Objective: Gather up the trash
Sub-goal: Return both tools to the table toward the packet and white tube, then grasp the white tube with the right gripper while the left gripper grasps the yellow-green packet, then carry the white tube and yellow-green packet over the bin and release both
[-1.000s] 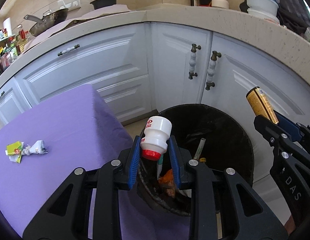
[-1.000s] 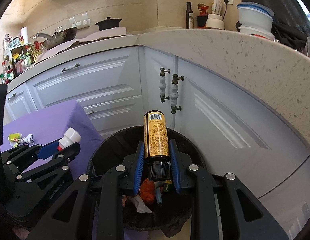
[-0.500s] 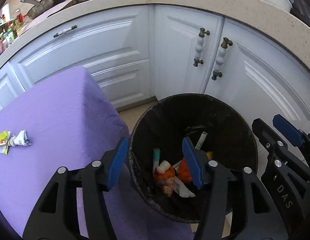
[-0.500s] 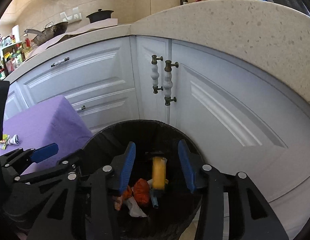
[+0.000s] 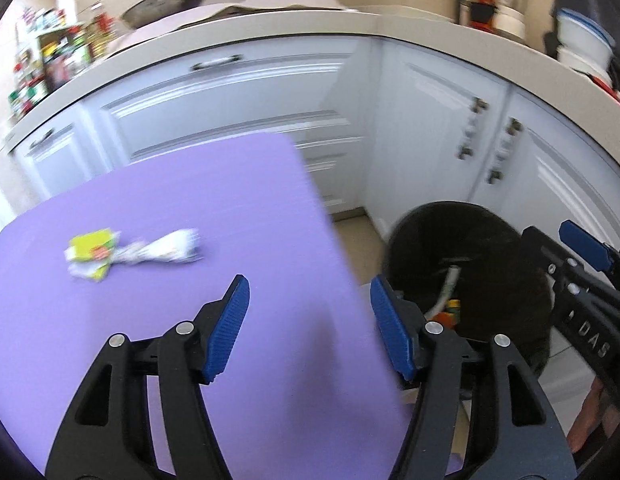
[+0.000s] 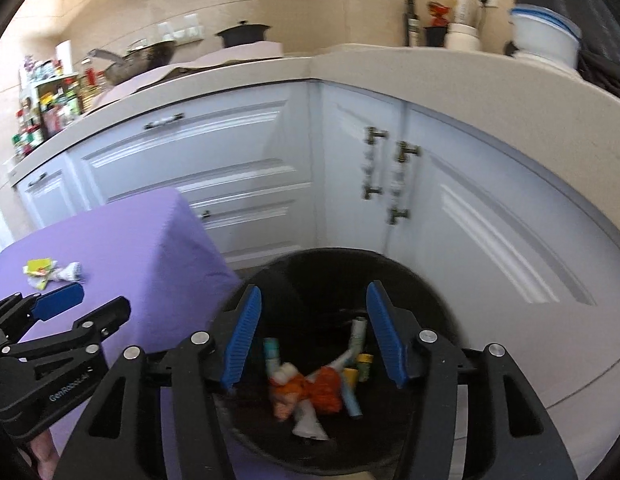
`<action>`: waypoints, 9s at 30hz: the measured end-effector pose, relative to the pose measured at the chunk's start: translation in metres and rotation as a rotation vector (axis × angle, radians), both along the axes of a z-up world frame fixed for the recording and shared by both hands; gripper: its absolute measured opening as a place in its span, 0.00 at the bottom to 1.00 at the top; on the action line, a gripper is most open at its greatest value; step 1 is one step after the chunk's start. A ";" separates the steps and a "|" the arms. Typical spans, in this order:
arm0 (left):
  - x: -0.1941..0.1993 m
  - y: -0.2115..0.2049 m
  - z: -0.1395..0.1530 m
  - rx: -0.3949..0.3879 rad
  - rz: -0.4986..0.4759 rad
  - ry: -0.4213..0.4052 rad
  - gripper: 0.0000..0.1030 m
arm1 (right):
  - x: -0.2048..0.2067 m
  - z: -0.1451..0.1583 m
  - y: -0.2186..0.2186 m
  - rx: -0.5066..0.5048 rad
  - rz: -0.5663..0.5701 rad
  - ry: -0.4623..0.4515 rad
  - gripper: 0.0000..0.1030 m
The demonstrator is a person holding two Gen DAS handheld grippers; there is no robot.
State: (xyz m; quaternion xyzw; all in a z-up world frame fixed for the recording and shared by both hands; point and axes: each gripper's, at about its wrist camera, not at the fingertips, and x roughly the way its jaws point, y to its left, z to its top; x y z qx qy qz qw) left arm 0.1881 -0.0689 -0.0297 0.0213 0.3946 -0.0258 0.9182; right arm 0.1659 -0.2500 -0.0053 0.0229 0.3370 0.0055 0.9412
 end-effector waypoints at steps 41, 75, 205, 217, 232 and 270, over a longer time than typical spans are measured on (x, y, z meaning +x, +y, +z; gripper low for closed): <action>-0.060 0.275 -0.013 -0.016 0.530 0.031 0.65 | 0.050 -0.020 0.233 -0.097 0.471 0.107 0.60; -0.064 0.289 -0.025 -0.038 0.548 0.047 0.65 | 0.059 -0.025 0.251 -0.135 0.580 0.220 0.33; -0.049 0.008 0.026 0.011 -0.063 -0.110 0.25 | -0.050 0.004 0.015 -0.015 -0.024 0.051 0.28; -0.026 -0.060 0.022 0.023 -0.165 -0.112 0.25 | -0.049 0.002 -0.040 -0.017 -0.158 0.029 0.27; 0.007 -0.108 0.001 0.043 -0.207 -0.085 0.25 | -0.032 -0.009 -0.068 0.006 -0.213 0.030 0.27; 0.002 -0.108 0.012 0.002 -0.210 -0.088 0.66 | -0.033 -0.013 -0.078 -0.025 -0.297 0.016 0.66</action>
